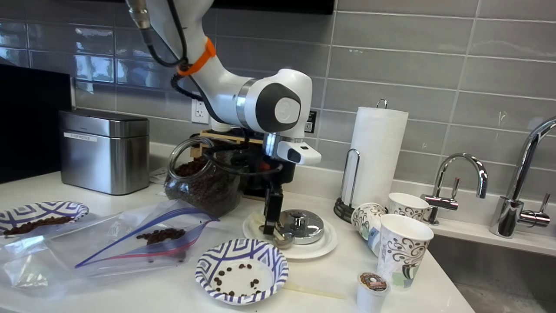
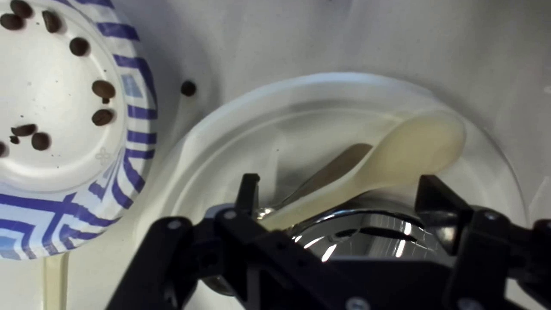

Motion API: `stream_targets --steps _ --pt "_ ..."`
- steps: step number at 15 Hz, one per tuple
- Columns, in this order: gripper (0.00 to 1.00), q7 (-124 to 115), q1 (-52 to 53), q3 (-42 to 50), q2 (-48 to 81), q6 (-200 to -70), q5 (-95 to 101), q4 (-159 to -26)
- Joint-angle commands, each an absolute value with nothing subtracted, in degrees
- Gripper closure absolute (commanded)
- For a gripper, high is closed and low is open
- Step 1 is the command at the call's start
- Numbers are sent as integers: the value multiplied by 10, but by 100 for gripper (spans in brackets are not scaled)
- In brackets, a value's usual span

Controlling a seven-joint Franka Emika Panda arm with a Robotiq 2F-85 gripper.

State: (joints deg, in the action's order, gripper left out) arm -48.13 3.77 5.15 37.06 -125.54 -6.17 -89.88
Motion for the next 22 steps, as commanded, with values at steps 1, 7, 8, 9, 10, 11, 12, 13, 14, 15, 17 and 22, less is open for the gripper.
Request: stream_targets --steps 1,7,8,9,10,11,12,13,14,15,17,22 --pt "6 -501 41 57 378 -1237 -61 -884" --pt "10 -509 41 58 382 -1233 -59 -882" --pt "10 -511 41 59 382 -1232 -59 -882" --pt "11 -512 41 59 382 -1232 -59 -882" --pt "10 -513 41 60 382 -1230 -58 -881" --pt "12 -515 41 60 382 -1230 -57 -881" --pt "12 -516 40 60 382 -1228 -57 -881" --pt "12 -519 41 61 382 -1226 -57 -880" --pt "11 -519 40 61 382 -1224 -57 -880" --pt "12 -519 40 61 382 -1221 -57 -879" --pt "13 -521 40 62 382 -1218 -58 -878" --pt "7 -529 34 59 381 -1229 -68 -874"
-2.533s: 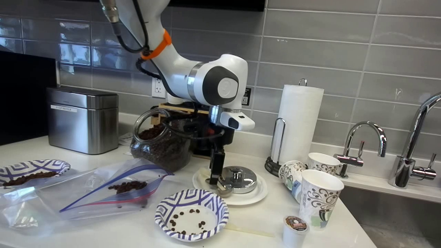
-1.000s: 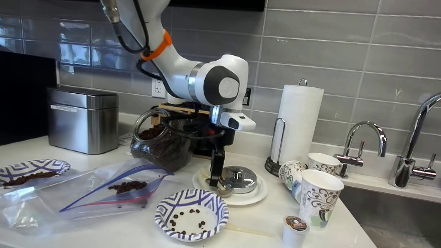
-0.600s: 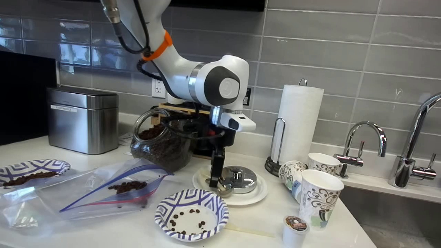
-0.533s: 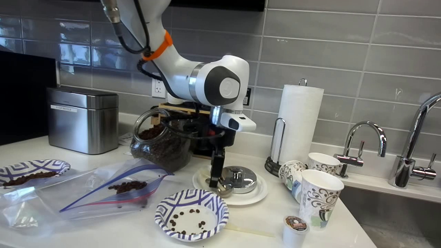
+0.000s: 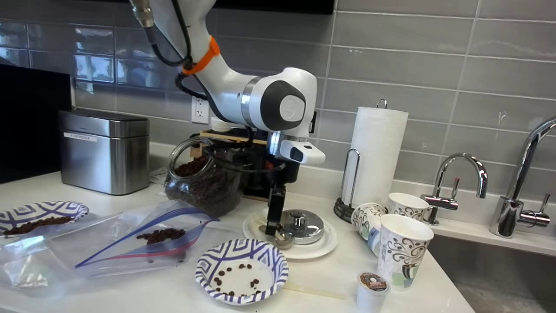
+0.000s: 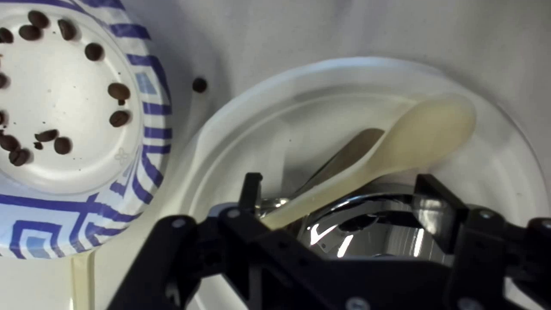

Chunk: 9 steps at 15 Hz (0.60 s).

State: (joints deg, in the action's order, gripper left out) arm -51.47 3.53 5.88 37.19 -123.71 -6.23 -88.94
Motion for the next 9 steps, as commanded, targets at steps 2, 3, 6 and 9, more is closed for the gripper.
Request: stream_targets --steps 2,3,6,9 --pt "7 -532 34 58 384 -1225 -67 -869" --pt "9 -534 34 58 385 -1225 -66 -868" --pt "12 -541 37 59 391 -1217 -63 -862" --pt "13 -546 39 59 395 -1215 -61 -860"
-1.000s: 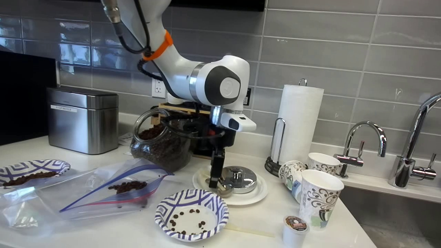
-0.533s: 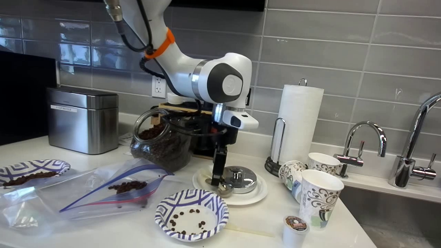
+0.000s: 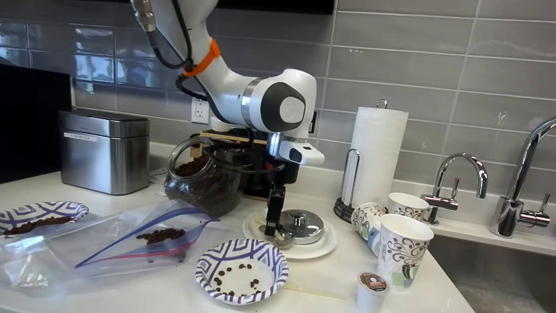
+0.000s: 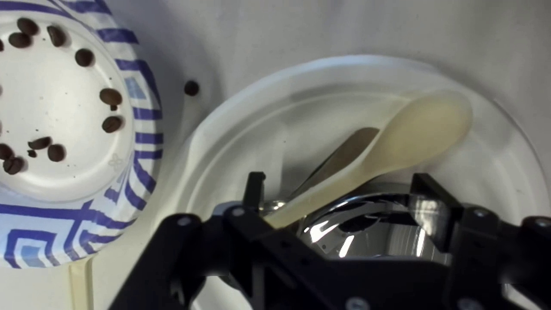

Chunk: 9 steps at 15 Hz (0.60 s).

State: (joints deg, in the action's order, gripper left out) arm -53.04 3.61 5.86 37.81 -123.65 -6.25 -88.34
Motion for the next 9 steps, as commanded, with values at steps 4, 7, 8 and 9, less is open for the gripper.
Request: stream_targets --steps 4,7,8,9 --pt "26 -546 40 58 400 -1211 -63 -852" --pt "29 -547 40 57 399 -1211 -62 -848" --pt "31 -547 40 57 399 -1210 -62 -848" --pt "31 -548 40 58 400 -1208 -61 -847"
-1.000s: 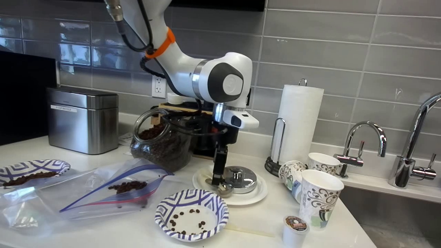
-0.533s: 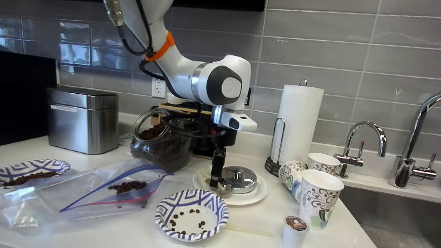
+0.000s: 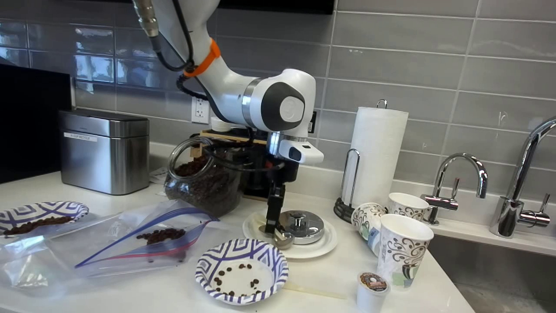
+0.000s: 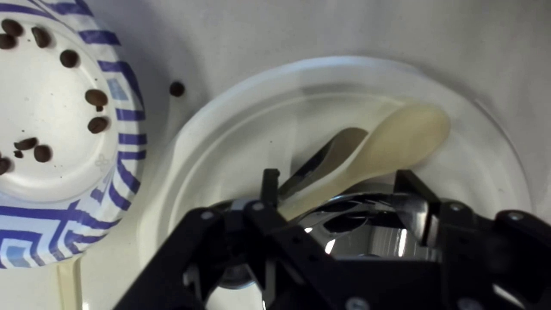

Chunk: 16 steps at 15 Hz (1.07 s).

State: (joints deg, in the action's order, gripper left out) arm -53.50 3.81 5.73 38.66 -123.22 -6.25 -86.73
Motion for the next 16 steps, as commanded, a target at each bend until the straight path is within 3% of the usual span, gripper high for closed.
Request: stream_targets --steps 1,7,8,10,11,12,15,16 --pt "32 -548 41 58 401 -1208 -61 -847" --pt "43 -549 42 56 402 -1193 -60 -841" --pt "54 -548 42 56 402 -1190 -60 -840" --pt "54 -548 42 56 403 -1188 -60 -840" --pt "60 -548 42 56 402 -1189 -61 -840" --pt "56 -548 43 55 399 -1191 -61 -843" --pt "61 -549 44 56 394 -1196 -60 -846" --pt "72 -549 44 56 393 -1197 -61 -846"
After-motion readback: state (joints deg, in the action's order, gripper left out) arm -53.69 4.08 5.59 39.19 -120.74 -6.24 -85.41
